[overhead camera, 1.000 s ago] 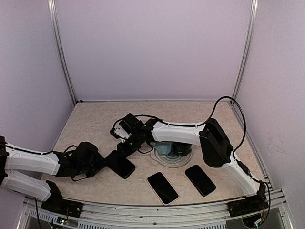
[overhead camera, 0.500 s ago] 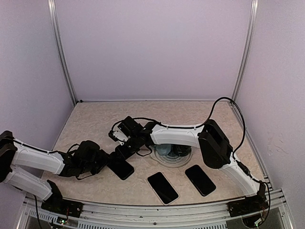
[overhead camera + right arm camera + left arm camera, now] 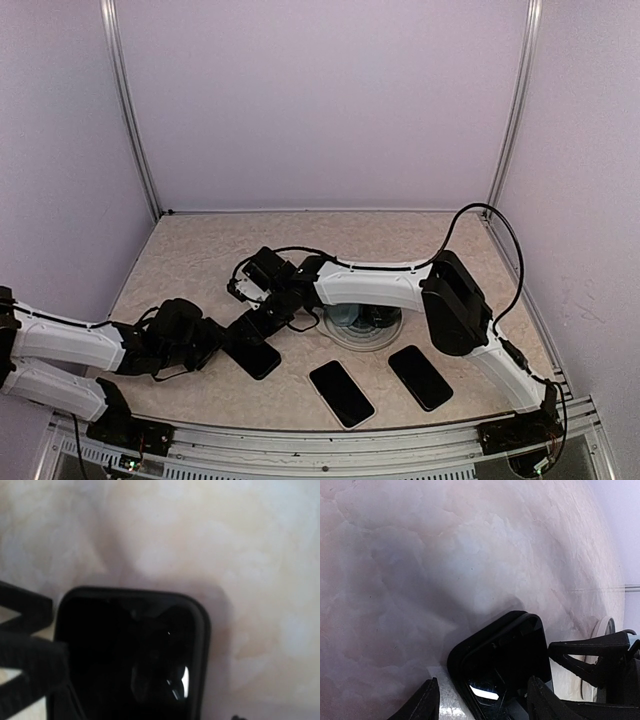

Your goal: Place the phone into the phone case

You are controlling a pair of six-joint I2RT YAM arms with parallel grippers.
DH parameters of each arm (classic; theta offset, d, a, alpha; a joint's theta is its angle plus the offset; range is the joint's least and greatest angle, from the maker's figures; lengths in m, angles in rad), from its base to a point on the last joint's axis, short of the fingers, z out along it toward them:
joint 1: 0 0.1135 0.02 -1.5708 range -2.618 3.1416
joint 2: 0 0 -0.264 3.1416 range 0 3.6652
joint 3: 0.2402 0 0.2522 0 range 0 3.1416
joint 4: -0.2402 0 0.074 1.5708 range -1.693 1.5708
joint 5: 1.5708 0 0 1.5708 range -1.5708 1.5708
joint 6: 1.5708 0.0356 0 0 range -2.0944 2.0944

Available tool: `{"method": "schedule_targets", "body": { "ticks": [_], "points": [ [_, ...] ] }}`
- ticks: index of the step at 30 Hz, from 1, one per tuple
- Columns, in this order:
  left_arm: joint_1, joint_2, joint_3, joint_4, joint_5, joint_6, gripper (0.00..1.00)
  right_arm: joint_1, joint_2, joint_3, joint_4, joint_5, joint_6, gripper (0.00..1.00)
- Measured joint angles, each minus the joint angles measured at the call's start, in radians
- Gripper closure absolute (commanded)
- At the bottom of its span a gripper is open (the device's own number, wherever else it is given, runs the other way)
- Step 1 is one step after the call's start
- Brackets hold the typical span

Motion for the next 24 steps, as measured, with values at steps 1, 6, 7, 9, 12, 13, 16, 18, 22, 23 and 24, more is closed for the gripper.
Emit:
{"method": "schedule_targets", "body": {
  "ticks": [1,6,7,9,12,13,16,18,22,23,24],
  "points": [
    [-0.002,-0.002,-0.002,0.001,0.001,-0.003,0.40,0.000,-0.002,0.000,-0.010,0.001,0.002,0.36],
    [-0.005,0.003,-0.017,0.041,0.003,-0.015,0.40,-0.008,0.001,0.004,-0.053,-0.043,0.030,0.32],
    [-0.006,0.014,-0.016,0.056,0.006,-0.017,0.40,-0.010,0.005,0.008,-0.059,-0.056,0.032,0.32],
    [-0.007,0.034,-0.016,0.090,0.011,-0.020,0.40,-0.014,0.016,0.028,-0.070,-0.094,0.039,0.33],
    [-0.006,0.060,-0.016,0.134,0.013,-0.024,0.34,-0.019,0.031,0.045,-0.071,-0.160,0.046,0.37],
    [-0.007,0.066,-0.016,0.149,0.013,-0.026,0.32,-0.022,0.036,0.051,-0.071,-0.179,0.047,0.39],
    [-0.004,0.072,-0.024,0.185,0.011,-0.032,0.30,-0.039,0.043,0.055,-0.069,-0.241,0.054,0.43],
    [-0.002,0.074,-0.042,0.225,0.011,-0.034,0.30,-0.051,0.045,0.048,-0.058,-0.283,0.068,0.46],
    [0.012,0.075,-0.107,0.351,0.020,-0.035,0.33,-0.064,0.045,0.028,-0.024,-0.340,0.093,0.50],
    [0.014,0.073,-0.123,0.383,0.020,-0.035,0.35,-0.066,0.045,0.020,-0.013,-0.351,0.105,0.51],
    [0.016,0.071,-0.134,0.403,0.019,-0.034,0.36,-0.067,0.045,0.014,-0.001,-0.360,0.116,0.51]
  ]
}}
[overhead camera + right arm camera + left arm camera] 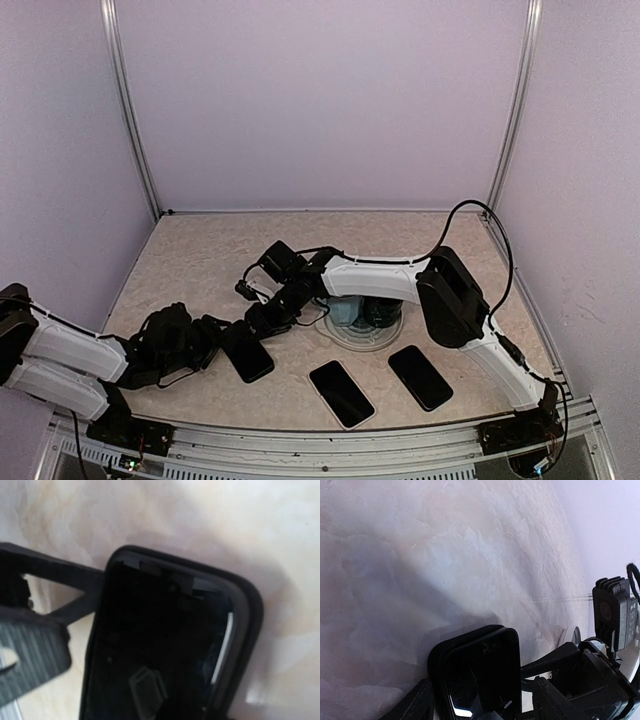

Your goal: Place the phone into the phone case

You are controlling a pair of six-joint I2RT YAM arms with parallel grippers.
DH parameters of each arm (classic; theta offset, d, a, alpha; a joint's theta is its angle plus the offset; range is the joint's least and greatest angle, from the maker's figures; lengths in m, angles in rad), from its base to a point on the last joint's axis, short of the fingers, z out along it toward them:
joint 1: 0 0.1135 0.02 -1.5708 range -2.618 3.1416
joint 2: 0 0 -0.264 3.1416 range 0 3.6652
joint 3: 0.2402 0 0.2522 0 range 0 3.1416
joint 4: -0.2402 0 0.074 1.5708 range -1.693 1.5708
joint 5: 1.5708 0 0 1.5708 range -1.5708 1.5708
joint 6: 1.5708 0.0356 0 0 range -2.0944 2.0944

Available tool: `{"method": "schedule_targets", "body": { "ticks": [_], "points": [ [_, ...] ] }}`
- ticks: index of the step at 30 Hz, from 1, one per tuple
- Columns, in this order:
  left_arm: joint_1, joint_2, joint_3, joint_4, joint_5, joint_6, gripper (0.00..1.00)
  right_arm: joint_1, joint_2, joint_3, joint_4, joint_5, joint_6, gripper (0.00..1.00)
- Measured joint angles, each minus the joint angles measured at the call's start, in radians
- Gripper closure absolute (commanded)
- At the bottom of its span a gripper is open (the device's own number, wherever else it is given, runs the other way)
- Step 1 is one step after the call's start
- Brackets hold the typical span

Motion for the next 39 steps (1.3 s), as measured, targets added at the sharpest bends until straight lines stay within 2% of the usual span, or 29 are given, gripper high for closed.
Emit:
{"method": "schedule_targets", "body": {
  "ticks": [11,20,26,32,39],
  "points": [
    [0.004,-0.024,-0.054,0.066,0.009,0.016,0.36,-0.006,-0.011,-0.051,0.129,0.006,0.105,0.61],
    [0.004,0.024,-0.045,0.099,0.011,0.004,0.37,-0.008,-0.075,-0.119,0.220,0.011,0.133,0.62],
    [0.004,0.096,-0.027,0.163,0.019,-0.006,0.41,-0.008,-0.127,-0.191,0.279,0.002,0.154,0.61],
    [0.004,0.109,-0.027,0.176,0.016,-0.011,0.45,-0.009,-0.127,-0.185,0.277,0.003,0.160,0.63],
    [0.004,0.112,-0.049,0.223,0.013,-0.033,0.40,-0.005,-0.123,-0.169,0.263,0.003,0.153,0.62]
  ]
}}
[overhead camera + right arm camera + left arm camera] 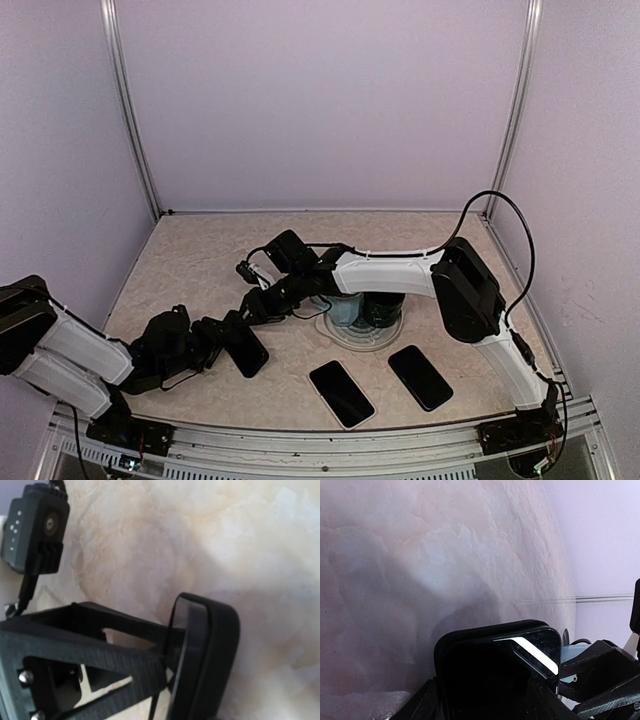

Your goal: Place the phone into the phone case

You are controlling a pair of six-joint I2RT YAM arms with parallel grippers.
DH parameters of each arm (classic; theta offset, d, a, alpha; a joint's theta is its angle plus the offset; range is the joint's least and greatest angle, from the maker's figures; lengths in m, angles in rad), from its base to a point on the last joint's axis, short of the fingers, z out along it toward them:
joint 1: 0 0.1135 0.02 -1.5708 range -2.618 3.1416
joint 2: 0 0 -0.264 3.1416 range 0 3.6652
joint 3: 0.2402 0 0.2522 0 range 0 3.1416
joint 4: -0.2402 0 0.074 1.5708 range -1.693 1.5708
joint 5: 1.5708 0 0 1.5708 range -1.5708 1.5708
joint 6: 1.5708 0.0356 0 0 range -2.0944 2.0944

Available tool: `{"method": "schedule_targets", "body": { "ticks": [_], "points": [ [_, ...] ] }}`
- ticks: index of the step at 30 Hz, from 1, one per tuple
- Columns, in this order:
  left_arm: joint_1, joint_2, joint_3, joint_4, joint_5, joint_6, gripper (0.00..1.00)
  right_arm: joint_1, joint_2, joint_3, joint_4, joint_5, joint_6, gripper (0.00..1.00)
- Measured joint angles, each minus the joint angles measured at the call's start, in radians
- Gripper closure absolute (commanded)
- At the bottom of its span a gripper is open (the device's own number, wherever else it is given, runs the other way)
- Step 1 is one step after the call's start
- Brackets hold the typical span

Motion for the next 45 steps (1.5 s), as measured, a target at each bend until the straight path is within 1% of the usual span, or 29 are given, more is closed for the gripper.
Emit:
{"method": "schedule_targets", "body": {
  "ticks": [8,13,18,21,24,26,29,32,35,37,41,42,45],
  "points": [
    [-0.002,-0.034,-0.057,0.059,0.005,-0.007,0.43,0.014,-0.007,-0.033,0.062,0.005,0.008,0.63],
    [-0.008,-0.030,-0.063,0.065,-0.004,-0.036,0.46,0.029,-0.025,-0.059,0.076,0.049,0.012,0.63],
    [-0.029,-0.015,-0.068,0.087,-0.011,-0.066,0.49,0.045,-0.085,-0.169,0.134,0.095,0.042,0.63],
    [-0.037,-0.016,-0.073,0.092,-0.010,-0.068,0.50,0.058,-0.108,-0.207,0.150,0.117,0.073,0.63],
    [-0.040,-0.011,-0.073,0.095,-0.011,-0.061,0.51,0.061,-0.108,-0.205,0.143,0.136,0.100,0.73],
    [-0.040,-0.001,-0.074,0.108,-0.011,-0.059,0.51,0.061,-0.103,-0.194,0.128,0.145,0.113,0.84],
    [-0.041,0.024,-0.083,0.150,-0.011,-0.053,0.50,0.061,-0.097,-0.173,0.097,0.161,0.142,0.89],
    [-0.041,0.051,-0.089,0.192,-0.011,-0.043,0.50,0.062,-0.097,-0.161,0.076,0.173,0.165,0.96],
    [-0.041,0.074,-0.090,0.229,-0.013,-0.029,0.49,0.062,-0.097,-0.159,0.072,0.182,0.177,1.00],
    [-0.041,0.089,-0.090,0.252,-0.014,-0.015,0.47,0.062,-0.098,-0.159,0.072,0.189,0.184,1.00],
    [-0.042,0.118,-0.090,0.295,-0.013,0.009,0.47,0.066,-0.106,-0.170,0.074,0.211,0.195,1.00],
    [-0.044,0.132,-0.087,0.309,-0.011,0.016,0.47,0.067,-0.113,-0.181,0.079,0.217,0.200,0.99],
    [-0.059,0.203,-0.039,0.333,0.000,0.044,0.49,0.068,-0.174,-0.291,0.131,0.244,0.229,0.98]
  ]
}}
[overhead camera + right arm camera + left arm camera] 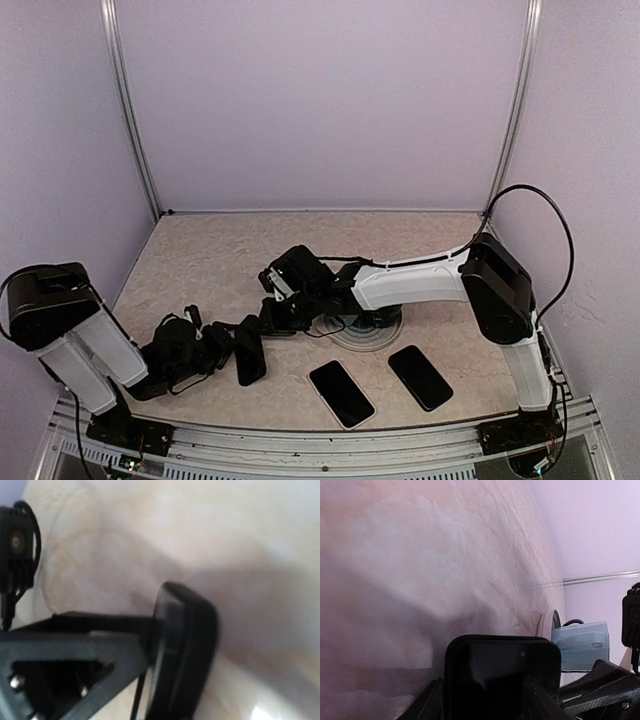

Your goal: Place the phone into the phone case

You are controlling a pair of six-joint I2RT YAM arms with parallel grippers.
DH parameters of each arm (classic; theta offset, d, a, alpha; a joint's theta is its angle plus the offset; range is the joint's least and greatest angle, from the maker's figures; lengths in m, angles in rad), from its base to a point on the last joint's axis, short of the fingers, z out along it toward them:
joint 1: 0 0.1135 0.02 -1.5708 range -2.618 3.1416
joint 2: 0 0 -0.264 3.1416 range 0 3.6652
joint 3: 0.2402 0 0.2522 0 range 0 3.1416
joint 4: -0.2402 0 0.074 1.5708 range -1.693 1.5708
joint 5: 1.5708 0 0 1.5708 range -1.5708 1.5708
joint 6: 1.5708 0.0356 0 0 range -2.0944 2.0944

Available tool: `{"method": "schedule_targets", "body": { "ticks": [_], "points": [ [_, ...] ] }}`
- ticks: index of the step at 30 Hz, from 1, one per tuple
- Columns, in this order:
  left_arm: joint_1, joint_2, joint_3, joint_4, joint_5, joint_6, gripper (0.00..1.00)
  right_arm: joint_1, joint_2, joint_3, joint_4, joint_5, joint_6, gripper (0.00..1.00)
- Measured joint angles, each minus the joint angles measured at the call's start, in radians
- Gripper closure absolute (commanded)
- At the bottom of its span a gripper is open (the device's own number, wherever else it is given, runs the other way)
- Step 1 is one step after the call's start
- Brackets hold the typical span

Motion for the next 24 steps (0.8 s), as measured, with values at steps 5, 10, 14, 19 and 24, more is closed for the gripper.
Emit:
{"method": "schedule_targets", "body": {
  "ticks": [5,10,14,19,24],
  "points": [
    [-0.026,0.230,0.097,0.188,0.094,-0.014,0.56,0.021,-0.150,-0.190,0.023,0.022,0.039,0.96],
    [-0.072,0.469,0.127,0.505,0.205,-0.113,0.57,0.105,-0.197,-0.260,0.077,0.016,0.072,0.94],
    [-0.125,0.480,0.138,0.515,0.228,-0.163,0.55,0.146,-0.224,-0.319,0.126,0.013,0.090,0.90],
    [-0.164,0.374,0.156,0.353,0.203,-0.140,0.53,0.145,-0.297,-0.430,0.160,0.056,0.108,0.87],
    [-0.202,0.267,0.199,0.141,0.194,-0.090,0.53,0.144,-0.312,-0.478,0.144,0.069,0.103,0.85]
  ]
}}
